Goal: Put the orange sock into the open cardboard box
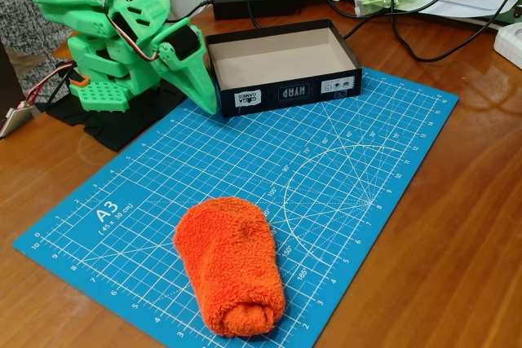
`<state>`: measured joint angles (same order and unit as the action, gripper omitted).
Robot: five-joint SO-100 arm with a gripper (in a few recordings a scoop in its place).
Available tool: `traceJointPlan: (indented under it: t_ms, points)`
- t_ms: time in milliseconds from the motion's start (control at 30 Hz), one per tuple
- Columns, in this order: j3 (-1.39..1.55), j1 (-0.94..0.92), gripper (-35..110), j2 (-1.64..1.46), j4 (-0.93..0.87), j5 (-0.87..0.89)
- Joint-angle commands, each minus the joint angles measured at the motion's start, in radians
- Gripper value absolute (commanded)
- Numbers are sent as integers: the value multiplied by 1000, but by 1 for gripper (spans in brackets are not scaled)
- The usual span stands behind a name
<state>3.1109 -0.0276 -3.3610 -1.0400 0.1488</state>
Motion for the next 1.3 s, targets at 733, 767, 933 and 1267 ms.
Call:
traceJointPlan:
  t_ms: [733,767,933,1267]
  points:
    - [-703,-399,31,739,91,-756]
    - [-767,-410,31,851,61,-793]
    - [-956,-471,33,1170,8,-887]
    - [-1652,-650,36,1822,-123,-1065]
